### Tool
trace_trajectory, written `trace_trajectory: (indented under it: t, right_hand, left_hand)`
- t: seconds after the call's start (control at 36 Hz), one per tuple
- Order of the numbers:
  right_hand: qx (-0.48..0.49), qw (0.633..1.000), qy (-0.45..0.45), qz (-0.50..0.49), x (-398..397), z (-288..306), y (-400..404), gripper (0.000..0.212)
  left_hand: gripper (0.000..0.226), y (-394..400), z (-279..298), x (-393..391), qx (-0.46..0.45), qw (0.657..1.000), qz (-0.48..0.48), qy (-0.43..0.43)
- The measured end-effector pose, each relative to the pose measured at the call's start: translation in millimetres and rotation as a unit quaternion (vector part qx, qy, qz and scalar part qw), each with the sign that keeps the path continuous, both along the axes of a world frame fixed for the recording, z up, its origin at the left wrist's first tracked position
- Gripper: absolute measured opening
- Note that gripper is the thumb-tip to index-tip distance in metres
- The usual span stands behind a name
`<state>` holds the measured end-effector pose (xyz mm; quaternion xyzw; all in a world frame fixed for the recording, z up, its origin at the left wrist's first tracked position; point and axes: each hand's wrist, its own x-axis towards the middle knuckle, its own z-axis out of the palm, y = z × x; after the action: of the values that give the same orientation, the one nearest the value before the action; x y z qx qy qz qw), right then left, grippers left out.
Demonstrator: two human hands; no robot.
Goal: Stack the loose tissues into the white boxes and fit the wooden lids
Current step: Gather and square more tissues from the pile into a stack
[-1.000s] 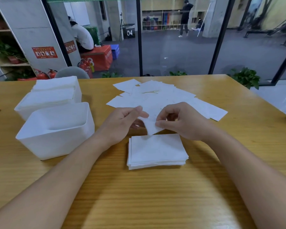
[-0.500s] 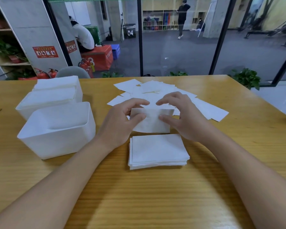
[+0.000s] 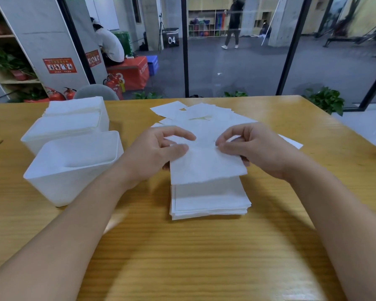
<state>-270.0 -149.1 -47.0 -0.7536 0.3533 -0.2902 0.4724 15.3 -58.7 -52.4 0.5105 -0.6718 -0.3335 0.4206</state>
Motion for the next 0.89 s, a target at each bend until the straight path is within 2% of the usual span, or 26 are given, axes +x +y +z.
trace_trajectory:
  t: [0.08, 0.14, 0.22, 0.36, 0.44, 0.53, 0.61, 0.67, 0.72, 0.89]
  right_hand:
    - [0.056, 0.995, 0.077, 0.038, -7, 1, 0, 0.008]
    - [0.061, 0.989, 0.125, 0.056, -11, 3, 0, 0.007]
    - [0.056, 0.978, 0.180, 0.084, -14, 4, 0, 0.010]
    - [0.046, 0.971, 0.213, 0.094, -14, 0, -1, 0.012]
    - [0.004, 0.963, 0.258, 0.079, -14, -1, -2, 0.021]
    - [-0.076, 0.967, 0.242, -0.002, -12, -8, -9, 0.021]
    - [-0.167, 0.957, 0.226, -0.070, -6, -20, -14, 0.016]
    - [-0.185, 0.954, 0.224, -0.073, 0, -29, -15, 0.007]
    - [-0.179, 0.959, 0.214, -0.057, 5, -37, -17, 0.012]
    - [-0.183, 0.963, 0.194, -0.029, 12, -46, -24, 0.023]
  left_hand:
    - [0.030, 2, -1, 6, 0.120, 0.986, -0.085, -0.077]
    - [0.033, 2, -4, 6, 0.158, 0.974, -0.116, -0.111]
    - [0.032, 1, -7, 4, 0.162, 0.970, -0.114, -0.141]
    - [0.029, 0, -9, 5, 0.161, 0.967, -0.098, -0.170]
    - [0.028, 0, -8, 6, 0.165, 0.966, -0.097, -0.173]
    - [0.026, -1, -9, 5, 0.136, 0.975, -0.055, -0.168]
    - [0.013, -6, -15, 2, 0.058, 0.981, 0.030, -0.183]
    - [0.008, -11, -23, -2, 0.008, 0.972, 0.095, -0.217]
    - [0.012, -14, -31, -4, -0.017, 0.962, 0.130, -0.239]
    - [0.027, -29, -40, -1, -0.026, 0.957, 0.144, -0.251]
